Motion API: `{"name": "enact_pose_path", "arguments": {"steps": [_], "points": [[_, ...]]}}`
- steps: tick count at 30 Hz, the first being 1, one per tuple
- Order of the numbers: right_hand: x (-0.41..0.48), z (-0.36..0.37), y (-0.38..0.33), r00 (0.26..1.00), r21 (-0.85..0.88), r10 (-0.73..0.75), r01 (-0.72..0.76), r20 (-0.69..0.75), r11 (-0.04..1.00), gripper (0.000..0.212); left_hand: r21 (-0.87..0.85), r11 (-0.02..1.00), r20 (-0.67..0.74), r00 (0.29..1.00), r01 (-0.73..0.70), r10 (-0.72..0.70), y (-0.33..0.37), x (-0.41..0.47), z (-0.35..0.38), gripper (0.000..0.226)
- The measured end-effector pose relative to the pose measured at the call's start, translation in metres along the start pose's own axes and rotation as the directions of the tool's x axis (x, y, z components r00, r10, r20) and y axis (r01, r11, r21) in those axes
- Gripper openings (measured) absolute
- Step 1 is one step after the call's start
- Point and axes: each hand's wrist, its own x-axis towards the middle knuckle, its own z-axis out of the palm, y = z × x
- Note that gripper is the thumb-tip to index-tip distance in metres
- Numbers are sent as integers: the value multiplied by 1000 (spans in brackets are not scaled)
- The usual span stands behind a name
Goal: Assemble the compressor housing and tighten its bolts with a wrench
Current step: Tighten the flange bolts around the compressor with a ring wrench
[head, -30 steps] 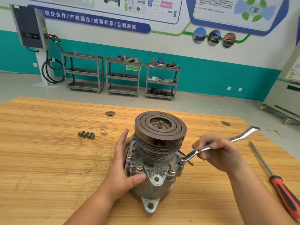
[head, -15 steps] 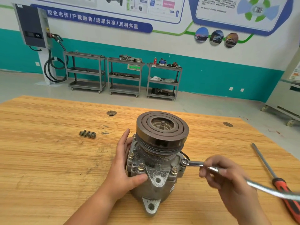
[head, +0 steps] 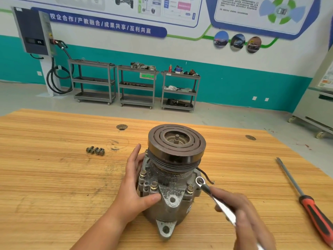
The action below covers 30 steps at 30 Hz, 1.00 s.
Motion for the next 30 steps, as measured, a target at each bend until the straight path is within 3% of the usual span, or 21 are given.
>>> {"name": "enact_pose_path", "arguments": {"steps": [3,5,6,9,12,16,22,27,30], "points": [[26,-15,13,981,437,188,-148,-49,887,28,-6,1000,9,1000,0,0,0,0,0,127],[52,-25,26,958,579,268,-276,102,767,9,-1,1000,12,1000,-8,8,0,0,-1,126],[66,-28,32,939,605,288,-342,188,719,21,-2,1000,13,1000,-9,9,-1,0,-1,126],[103,-33,53,896,622,262,-439,358,648,37,-10,1000,16,1000,-5,5,-2,0,-1,126],[127,-29,67,849,573,155,-464,505,675,30,-4,1000,14,1000,-11,12,-2,0,-1,125],[140,-20,78,733,490,69,-519,677,700,23,7,1000,9,1000,-29,29,-4,1,-1,121],[148,-13,81,587,422,0,-583,810,694,16,5,999,-3,999,-36,36,-6,1,-1,119],[136,-27,83,647,389,99,-567,756,726,20,-6,999,-1,999,-35,35,-8,1,0,121],[111,-36,77,752,425,225,-562,619,710,29,-10,999,-13,999,-37,37,-8,1,0,120]]}}
